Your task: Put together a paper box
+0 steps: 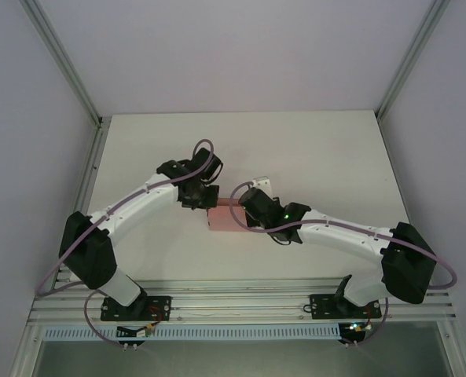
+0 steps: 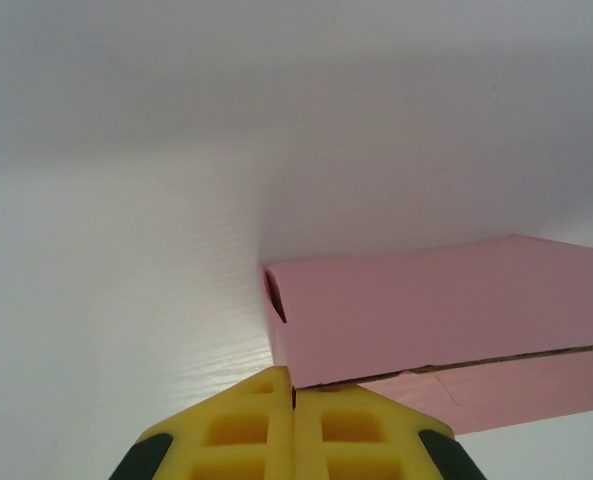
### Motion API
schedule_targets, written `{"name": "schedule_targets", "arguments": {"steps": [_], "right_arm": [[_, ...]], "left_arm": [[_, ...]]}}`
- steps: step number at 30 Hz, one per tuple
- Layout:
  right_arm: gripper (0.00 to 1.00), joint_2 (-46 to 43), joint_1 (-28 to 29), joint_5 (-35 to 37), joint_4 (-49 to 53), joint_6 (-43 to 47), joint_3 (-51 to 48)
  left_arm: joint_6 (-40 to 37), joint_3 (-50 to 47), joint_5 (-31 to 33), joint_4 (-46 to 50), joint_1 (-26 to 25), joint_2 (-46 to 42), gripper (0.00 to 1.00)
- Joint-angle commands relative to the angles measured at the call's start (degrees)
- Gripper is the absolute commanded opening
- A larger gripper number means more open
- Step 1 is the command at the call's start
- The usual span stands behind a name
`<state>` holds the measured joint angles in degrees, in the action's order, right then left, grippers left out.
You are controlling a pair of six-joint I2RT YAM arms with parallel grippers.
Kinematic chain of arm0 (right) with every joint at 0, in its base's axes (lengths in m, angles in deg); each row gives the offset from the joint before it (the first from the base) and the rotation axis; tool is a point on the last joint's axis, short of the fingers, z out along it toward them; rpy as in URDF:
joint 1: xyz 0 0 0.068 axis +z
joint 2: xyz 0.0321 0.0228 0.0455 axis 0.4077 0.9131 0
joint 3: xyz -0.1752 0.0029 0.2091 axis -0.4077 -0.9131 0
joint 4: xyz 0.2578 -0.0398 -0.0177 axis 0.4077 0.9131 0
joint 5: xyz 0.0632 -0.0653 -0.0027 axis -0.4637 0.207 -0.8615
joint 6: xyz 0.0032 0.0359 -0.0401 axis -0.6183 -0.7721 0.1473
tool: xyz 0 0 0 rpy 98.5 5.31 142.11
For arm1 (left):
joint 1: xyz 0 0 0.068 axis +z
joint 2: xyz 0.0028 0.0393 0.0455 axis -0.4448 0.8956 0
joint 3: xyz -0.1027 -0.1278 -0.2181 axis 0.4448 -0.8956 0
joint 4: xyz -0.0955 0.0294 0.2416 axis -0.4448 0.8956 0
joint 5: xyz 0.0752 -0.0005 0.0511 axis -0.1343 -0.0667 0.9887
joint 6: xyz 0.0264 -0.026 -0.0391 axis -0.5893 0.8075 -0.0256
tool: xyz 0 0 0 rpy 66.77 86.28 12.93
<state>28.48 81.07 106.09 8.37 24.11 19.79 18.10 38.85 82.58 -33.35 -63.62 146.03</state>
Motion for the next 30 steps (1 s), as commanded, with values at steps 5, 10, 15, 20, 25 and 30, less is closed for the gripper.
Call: {"name": "schedule_targets", "arguments": {"steps": [5,10,15,20,25,30], "right_arm": [[0.00,1.9,2.0,-4.0,-0.3,-2.4,-0.2],[0.00,2.0,2.1,-4.1,-1.5,-2.7,-1.1],[0.00,2.3,2.1,-5.2,-2.1,-3.7,-1.8],[0.00,2.7,2.3,-5.7,-2.2,-4.0,-2.1],[0.00,1.0,2.7,-5.3,-5.8,-3.3,-5.9],[0.00,-0.6,3.4,-8.7,-16.0,0.9,-14.2]], "left_arm": [[4.6,4.0,-10.5,1.6,1.0,2.6,0.00],[5.8,0.5,-9.0,-0.3,0.9,1.7,0.00],[9.1,-6.8,-9.5,-5.8,1.0,0.3,0.00],[8.5,-8.8,-9.2,-6.3,0.8,0.4,0.00],[5.1,-14.9,-9.8,-9.4,-0.8,-2.1,0.00],[-3.3,-27.8,-4.1,-18.2,-6.4,-8.0,0.00]]}}
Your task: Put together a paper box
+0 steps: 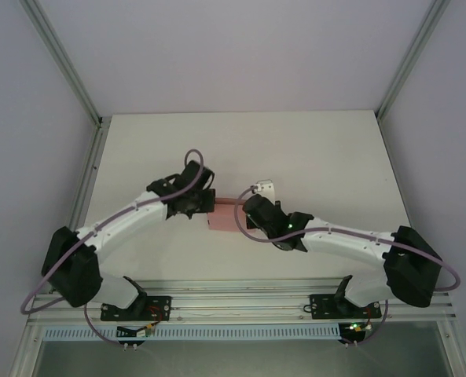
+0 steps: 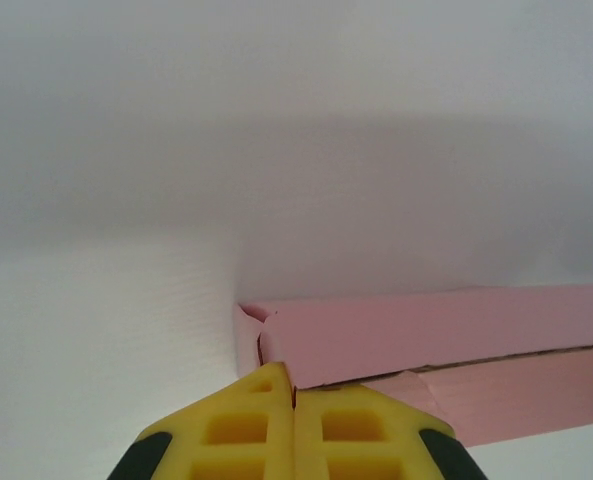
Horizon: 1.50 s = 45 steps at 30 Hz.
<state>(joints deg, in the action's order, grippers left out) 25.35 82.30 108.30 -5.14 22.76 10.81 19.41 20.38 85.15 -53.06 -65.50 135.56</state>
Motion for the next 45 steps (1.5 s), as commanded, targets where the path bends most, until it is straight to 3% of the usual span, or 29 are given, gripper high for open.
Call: {"name": "schedule_targets", "arguments": {"steps": [1,7,14,19,22,28,34,40,45], "right_arm": [[0.00,2.4,2.3,-11.5,-3.4,2.8,-6.3],[0.00,1.8,4.1,-11.3,-7.6,4.4,-10.8],[0.00,4.4,4.0,-9.0,14.2,-3.3,7.1],[0.00,5.8,1.7,-12.4,22.2,-9.2,13.5],[0.00,6.1,-0.7,-14.6,22.0,-11.6,14.0],[0.00,6.5,-2.4,-6.4,24.7,-18.7,17.7],[0.00,7.3,-2.6,-6.5,20.3,-22.2,19.8],[0.00,8.5,-2.6,-8.8,19.9,-18.7,19.6],[0.00,4.7,-2.0,-14.7,12.0,-9.5,8.6]], "left_arm": [[-4.1,-11.5,-6.3,0.1,-4.6,1.3,0.00],[-1.3,-20.9,-3.7,-8.8,-5.3,-3.7,0.00],[-0.9,-17.3,-1.9,-9.5,-5.4,0.0,0.00],[-1.2,-14.7,-4.7,-8.9,-5.4,0.7,0.00],[-0.1,-14.6,-4.8,-8.4,-5.5,-1.1,0.00],[2.6,-16.4,-5.2,-7.8,-5.7,-8.8,0.00],[3.7,-18.7,-4.5,-9.5,-6.7,-14.3,0.00],[3.7,-18.9,-4.0,-10.6,-7.1,-13.5,0.00],[3.2,-18.7,-4.1,-10.9,-7.5,-11.5,0.00]]}}
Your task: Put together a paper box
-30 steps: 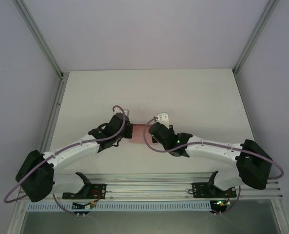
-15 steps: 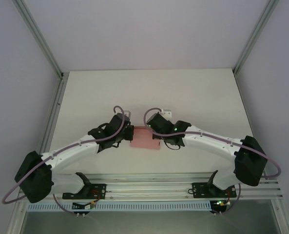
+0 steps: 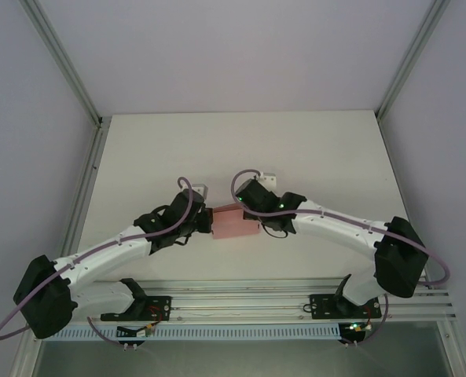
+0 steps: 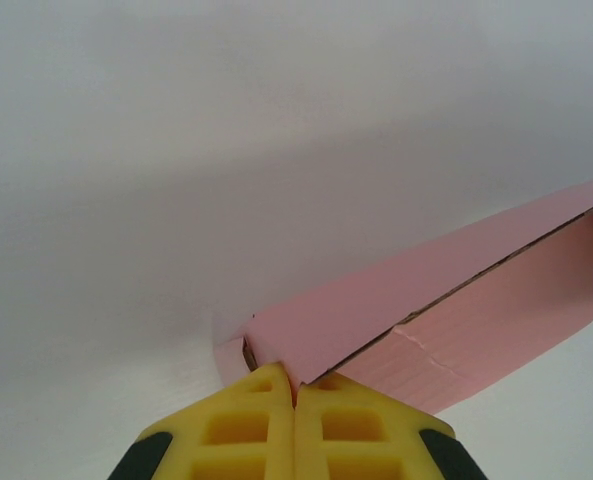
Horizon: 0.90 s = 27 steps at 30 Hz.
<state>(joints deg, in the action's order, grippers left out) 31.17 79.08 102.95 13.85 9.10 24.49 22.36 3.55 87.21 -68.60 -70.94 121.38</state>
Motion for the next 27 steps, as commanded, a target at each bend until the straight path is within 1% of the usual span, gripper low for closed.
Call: {"name": "schedule_targets", "arguments": {"steps": [1,3,6,7,8,9,12,14,20,21,25,27], "right_arm": [[0.00,-2.4,1.2,-10.0,-8.1,5.2,-7.5],[0.00,-4.8,1.1,-10.2,-9.6,5.6,-10.9],[0.00,-8.2,1.2,-11.9,-16.9,7.7,-17.9],[0.00,-9.1,1.2,-13.8,-20.9,10.1,-20.7],[0.00,-9.7,1.2,-14.7,-22.9,10.6,-22.6],[0.00,-10.1,1.2,-14.3,-23.2,9.5,-23.7],[0.00,-10.7,1.5,-14.6,-24.4,10.2,-25.6],[0.00,-11.1,1.9,-16.8,-26.3,12.2,-27.7],[0.00,-11.4,3.6,-17.4,-27.0,13.5,-32.1],[0.00,-11.4,4.0,-16.0,-25.2,12.8,-32.0],[0.00,-12.8,4.7,-14.7,-18.7,13.4,-31.2],[0.00,-13.9,4.7,-14.0,-16.6,12.2,-31.5]], "left_arm": [[0.2,-2.0,-6.1,4.5,-2.1,2.8,0.00],[0.1,-2.7,-5.3,4.3,-2.4,2.7,0.00],[-0.3,-5.0,-5.1,2.7,-3.0,1.7,0.00],[-0.5,-6.4,-4.8,1.8,-3.2,1.3,0.00],[-0.7,-7.4,-4.4,1.4,-3.3,1.1,0.00],[-0.7,-8.2,-3.6,1.3,-3.5,0.9,0.00],[-0.2,-10.7,-2.8,0.8,-4.0,0.1,0.00],[-0.4,-12.1,-3.7,-1.7,-4.3,-0.5,0.00],[0.2,-14.5,-2.8,-3.3,-4.9,-1.2,0.00],[0.4,-14.5,-2.8,-3.2,-4.9,-1.2,0.00],[0.5,-14.4,-3.9,-2.8,-5.0,-1.2,0.00],[0.6,-14.0,-3.9,-2.5,-5.1,-1.3,0.00]]}}
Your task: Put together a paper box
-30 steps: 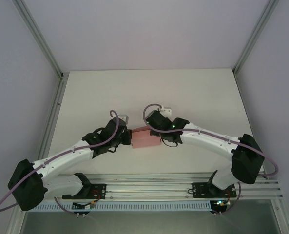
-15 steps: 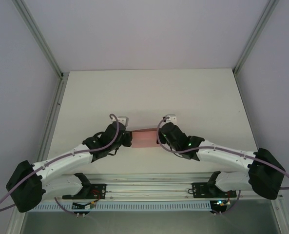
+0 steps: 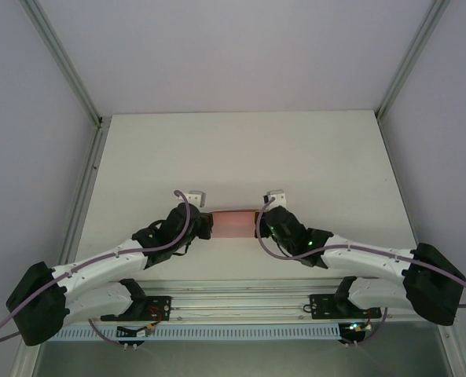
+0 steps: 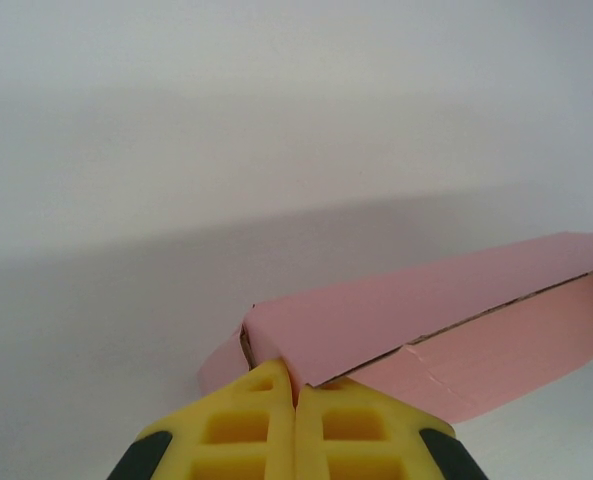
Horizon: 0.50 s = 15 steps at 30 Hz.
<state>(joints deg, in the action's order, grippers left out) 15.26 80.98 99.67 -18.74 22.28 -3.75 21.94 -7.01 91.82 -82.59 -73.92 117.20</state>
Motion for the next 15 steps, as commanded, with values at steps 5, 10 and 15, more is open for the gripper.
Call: {"name": "schedule_targets", "arguments": {"steps": [5,10,15], "right_arm": [[0.00,0.5,2.8,-12.4,12.1,-2.2,-6.3],[0.00,2.7,2.8,-8.7,14.6,-1.1,-3.0],[0.00,2.5,3.2,-4.8,17.9,-3.4,-1.8]], "left_arm": [[1.8,-2.2,-9.1,13.0,-2.2,1.5,0.04],[4.0,2.6,-9.2,17.8,-2.1,-1.2,0.22],[8.0,6.6,-5.4,24.4,-2.2,-3.9,0.55]]}}
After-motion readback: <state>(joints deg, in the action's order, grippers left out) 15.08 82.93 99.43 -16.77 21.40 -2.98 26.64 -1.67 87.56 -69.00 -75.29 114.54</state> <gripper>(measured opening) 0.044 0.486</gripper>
